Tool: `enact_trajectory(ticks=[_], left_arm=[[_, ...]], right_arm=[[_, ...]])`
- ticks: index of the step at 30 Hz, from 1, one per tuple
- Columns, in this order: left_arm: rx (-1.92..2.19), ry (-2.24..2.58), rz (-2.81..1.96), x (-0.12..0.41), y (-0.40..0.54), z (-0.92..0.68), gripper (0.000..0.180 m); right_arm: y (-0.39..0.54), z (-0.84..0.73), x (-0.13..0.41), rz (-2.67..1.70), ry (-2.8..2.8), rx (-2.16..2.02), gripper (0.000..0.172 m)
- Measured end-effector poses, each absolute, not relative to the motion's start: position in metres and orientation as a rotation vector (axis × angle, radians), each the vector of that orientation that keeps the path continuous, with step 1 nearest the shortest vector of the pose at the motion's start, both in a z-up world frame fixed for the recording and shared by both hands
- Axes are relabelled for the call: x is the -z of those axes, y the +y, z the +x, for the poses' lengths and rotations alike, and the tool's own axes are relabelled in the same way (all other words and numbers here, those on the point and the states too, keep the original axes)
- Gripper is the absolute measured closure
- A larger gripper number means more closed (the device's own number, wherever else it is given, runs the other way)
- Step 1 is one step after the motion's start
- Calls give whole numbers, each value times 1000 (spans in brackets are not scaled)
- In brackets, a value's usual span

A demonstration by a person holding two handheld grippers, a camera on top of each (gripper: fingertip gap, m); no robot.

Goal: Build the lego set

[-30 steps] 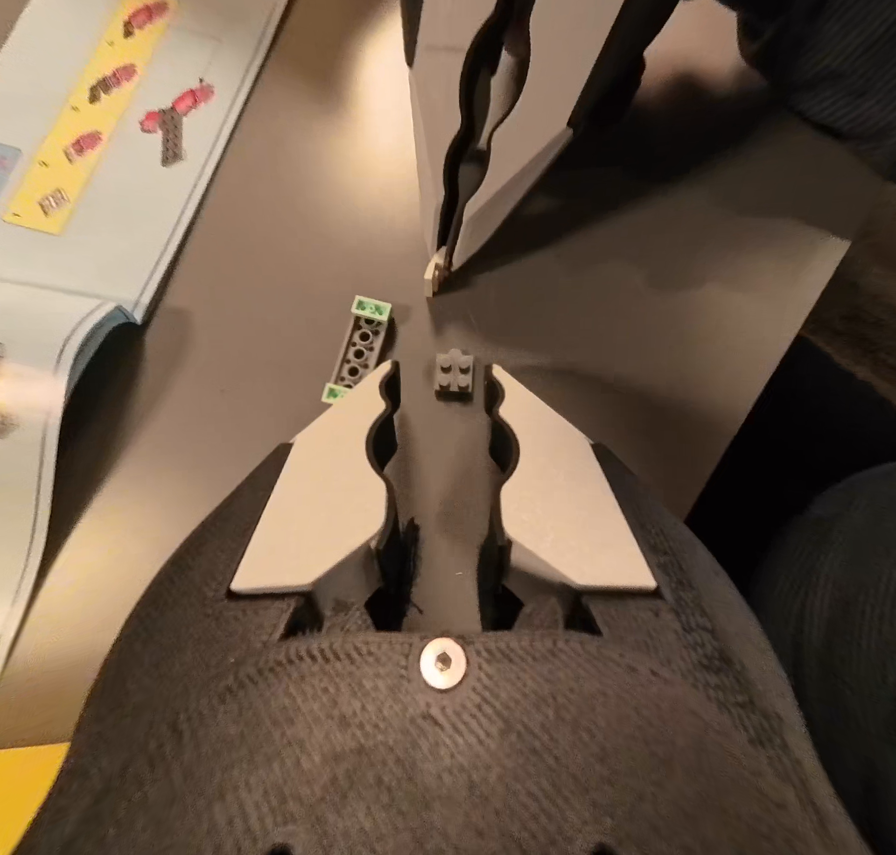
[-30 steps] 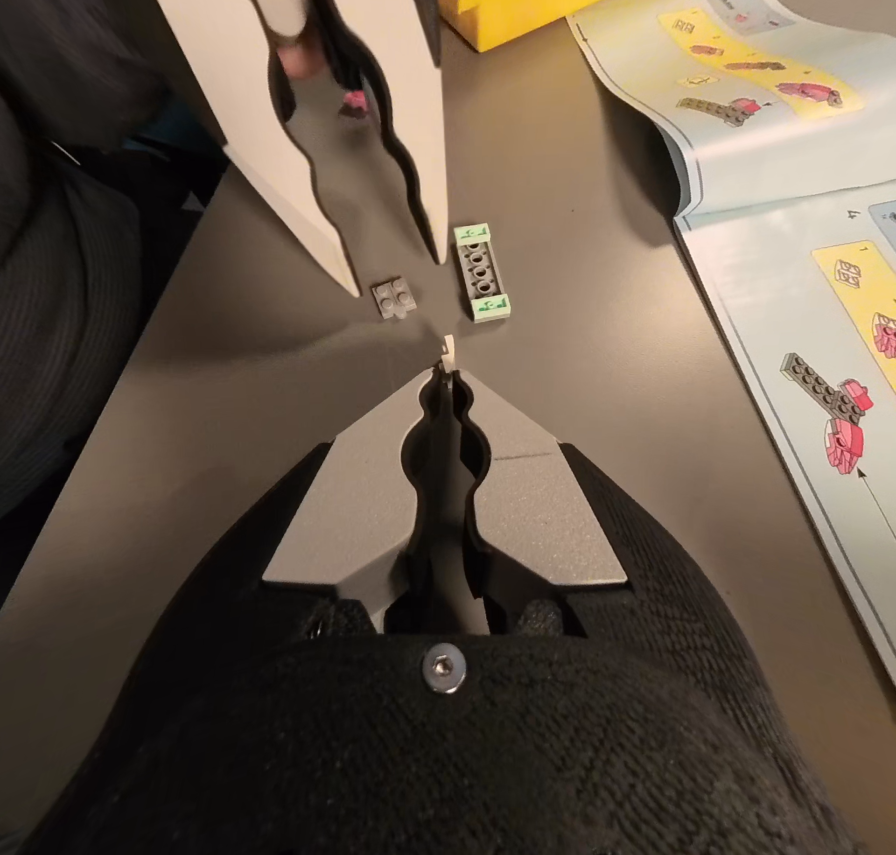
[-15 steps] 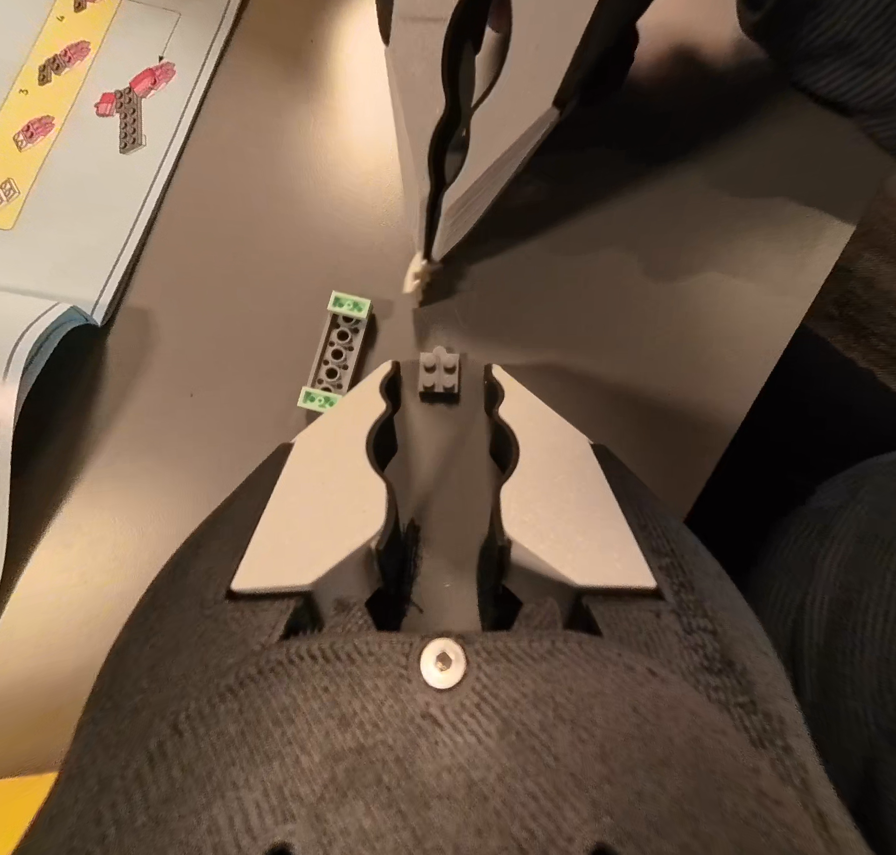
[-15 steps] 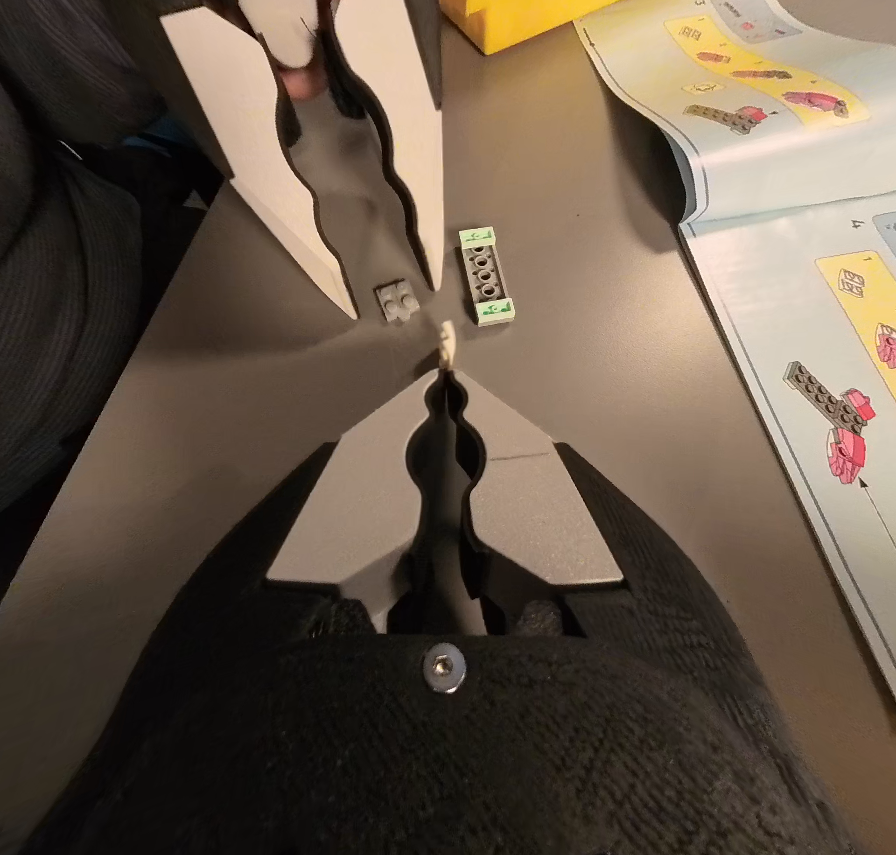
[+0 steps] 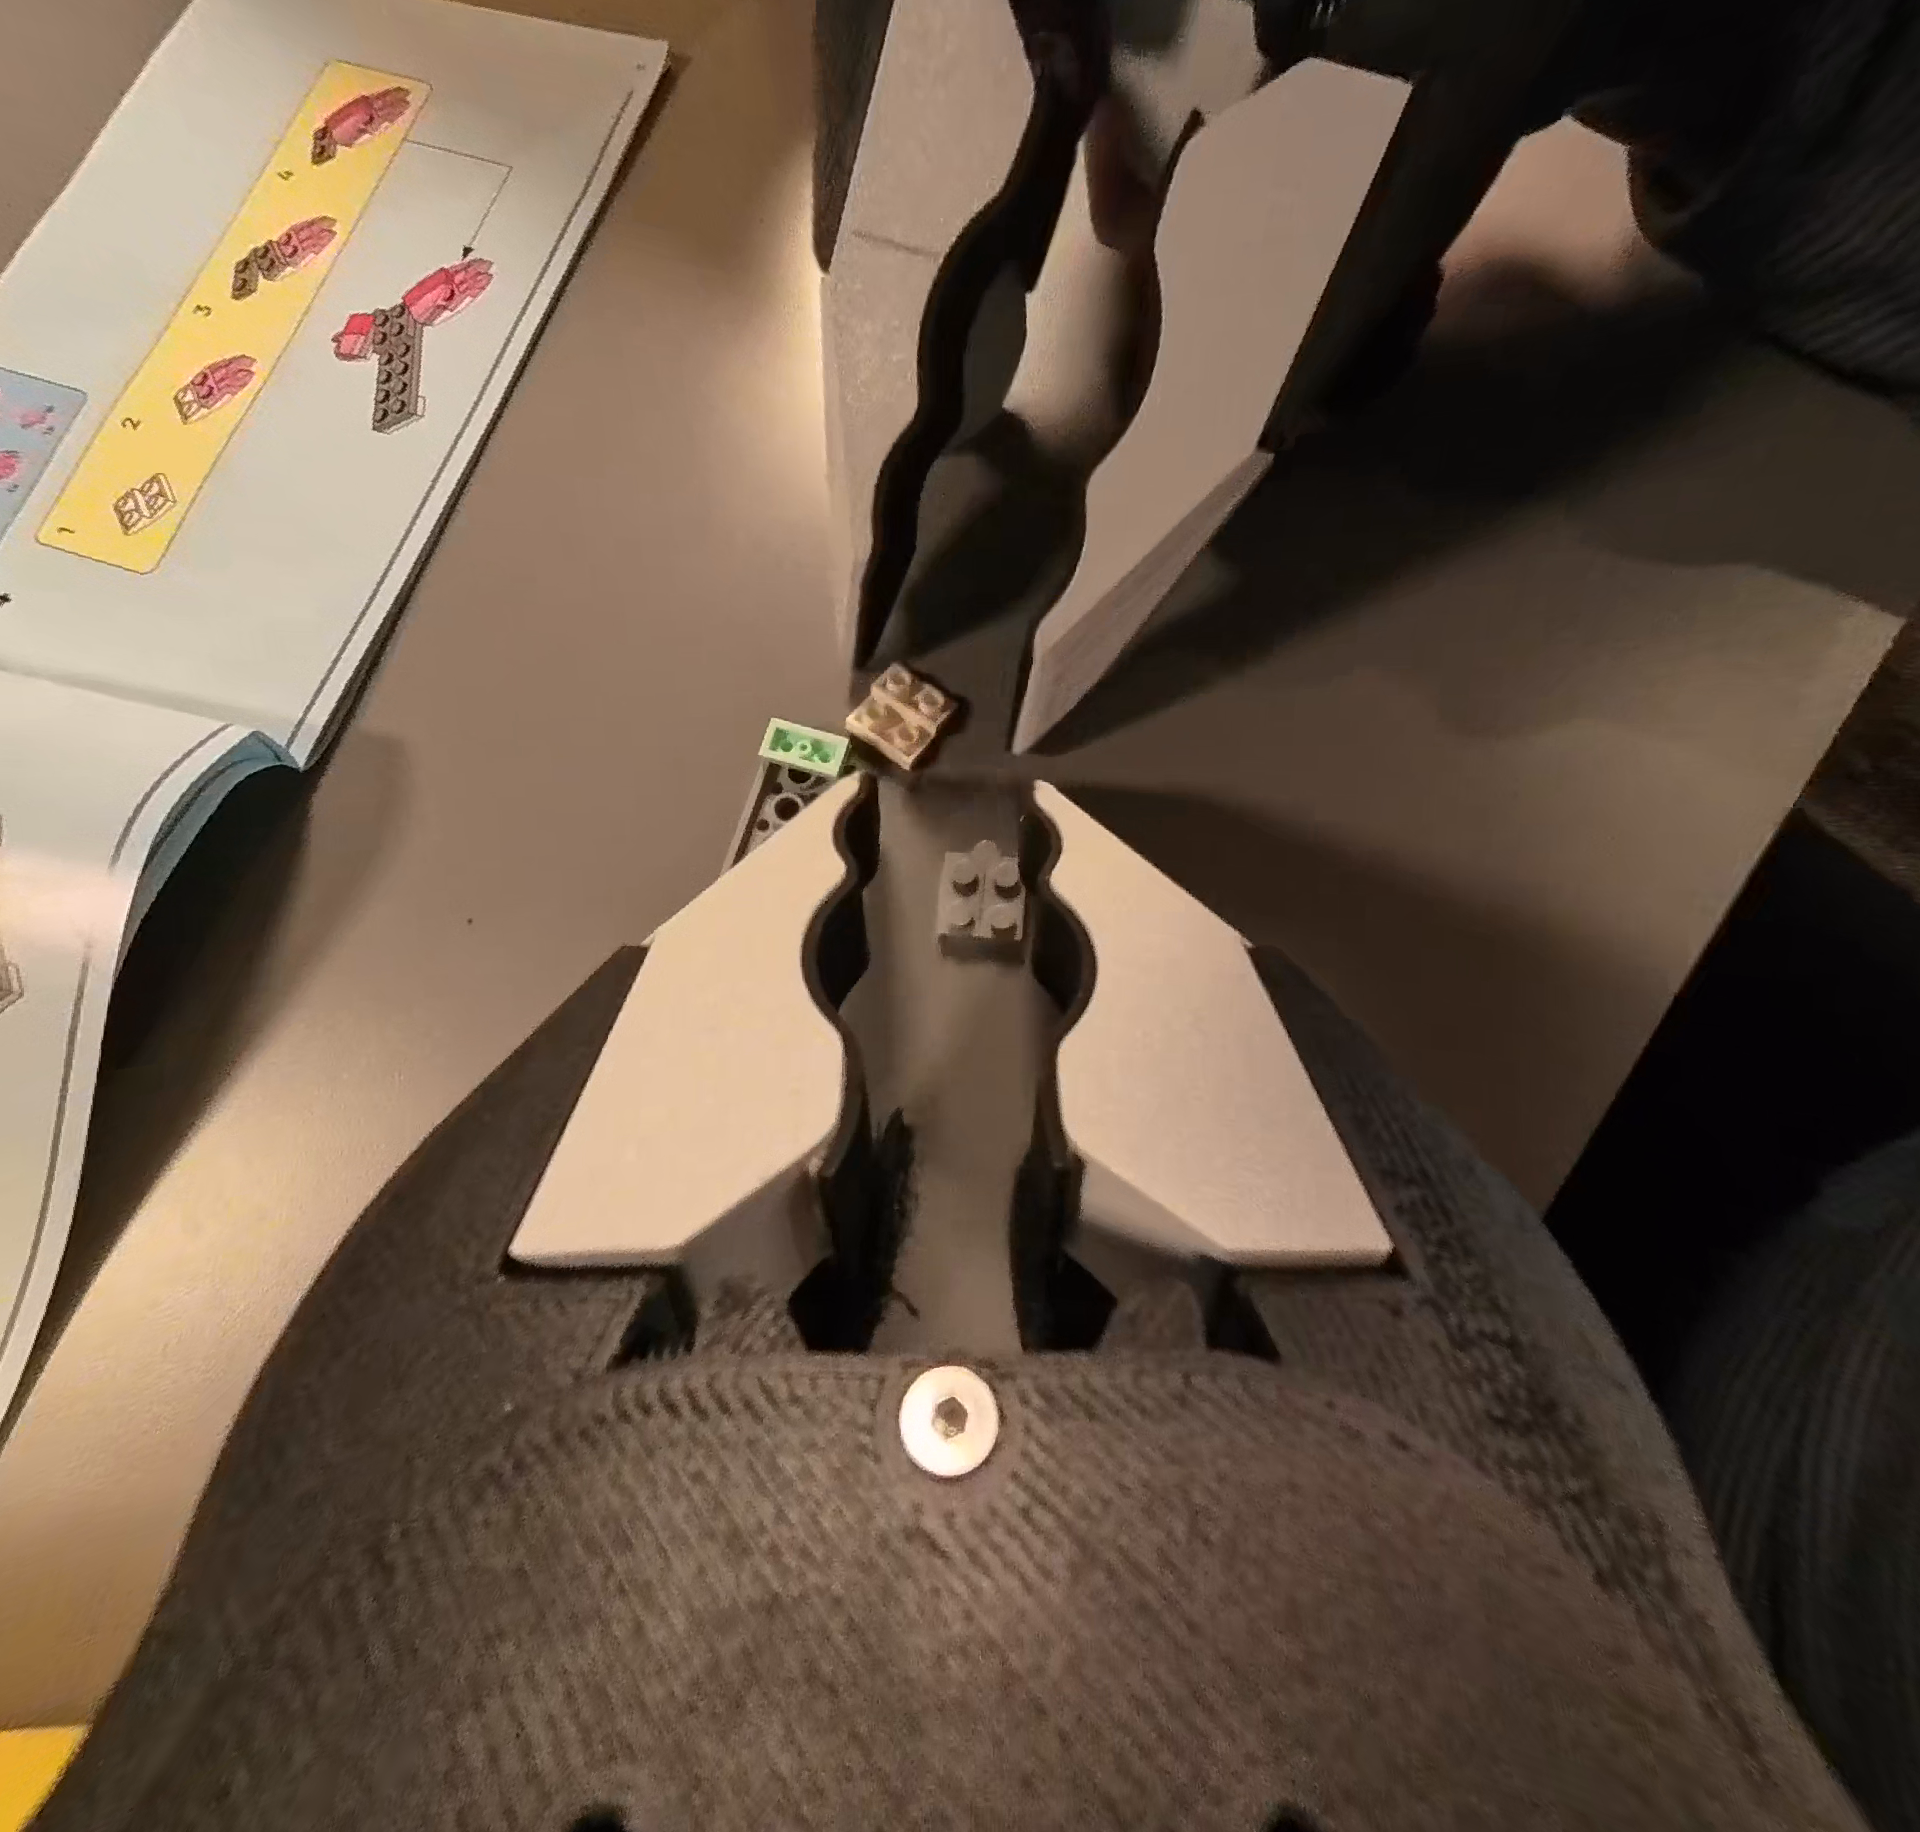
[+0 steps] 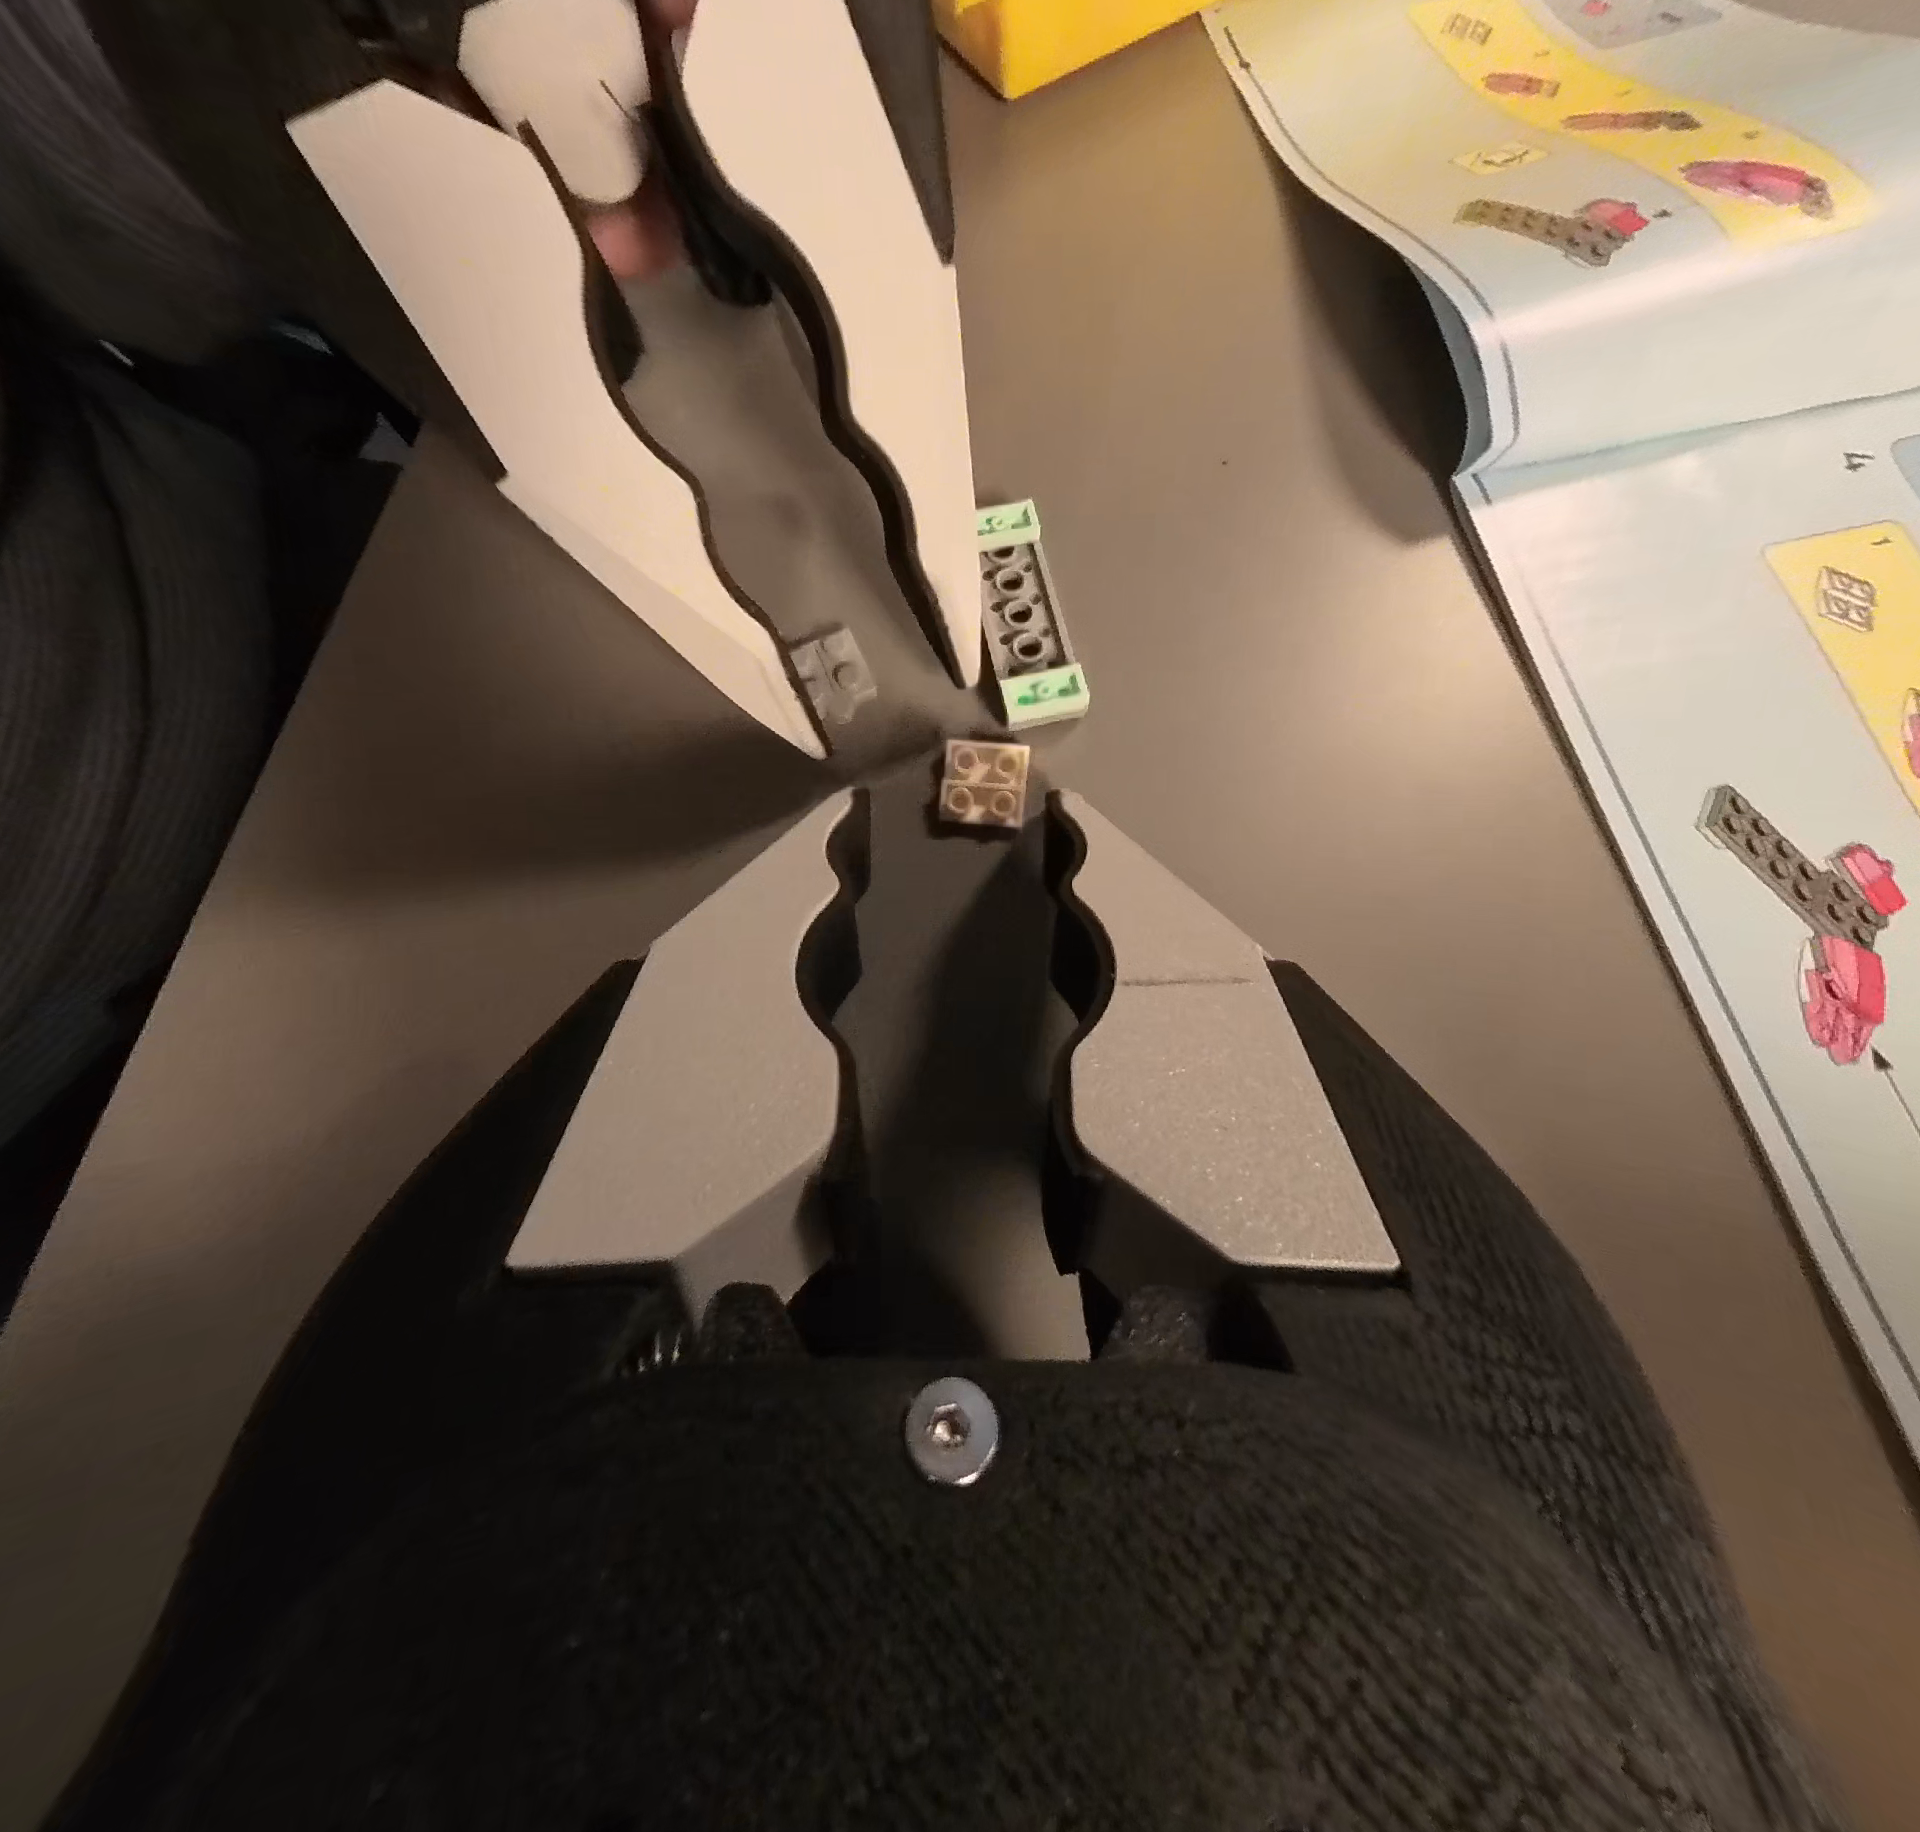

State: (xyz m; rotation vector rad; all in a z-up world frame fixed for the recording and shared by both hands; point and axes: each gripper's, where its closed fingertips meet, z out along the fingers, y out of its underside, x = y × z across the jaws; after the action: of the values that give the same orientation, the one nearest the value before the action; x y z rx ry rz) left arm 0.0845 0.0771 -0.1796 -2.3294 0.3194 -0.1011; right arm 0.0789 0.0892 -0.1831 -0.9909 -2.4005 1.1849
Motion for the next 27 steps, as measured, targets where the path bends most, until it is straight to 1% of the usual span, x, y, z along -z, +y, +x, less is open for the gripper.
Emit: enact_trajectory(ticks=[1,3,7,10,14,17,19,23,24,27], left_arm=[[103,314,-2326,178,76,84,155],[117,289,-2311,175,75,82,156],[198,148,-2261,167,77,72,156],[337,58,-2221,162,80,73,157],[510,4,-2183,156,79,79,167],[580,-39,-2156,151,78,77,171],[642,-70,-2134,148,78,77,167],[808,-102,-2078,141,75,82,174],[817,-86,-2070,140,74,82,177],[780,9,-2006,130,74,86,177]], right_arm=[[88,77,183,-986,-2396,-1171,144],[90,74,184,-979,-2382,-1140,158],[86,74,181,-811,-2370,-1091,158],[79,72,169,-639,-2306,-1080,159],[73,74,154,-536,-2249,-1091,159],[72,74,150,-509,-2226,-1094,159],[70,74,147,-488,-2213,-1100,159],[68,75,141,-488,-2196,-1141,159],[67,75,138,-515,-2181,-1180,162],[67,77,127,-680,-2156,-1424,155]])
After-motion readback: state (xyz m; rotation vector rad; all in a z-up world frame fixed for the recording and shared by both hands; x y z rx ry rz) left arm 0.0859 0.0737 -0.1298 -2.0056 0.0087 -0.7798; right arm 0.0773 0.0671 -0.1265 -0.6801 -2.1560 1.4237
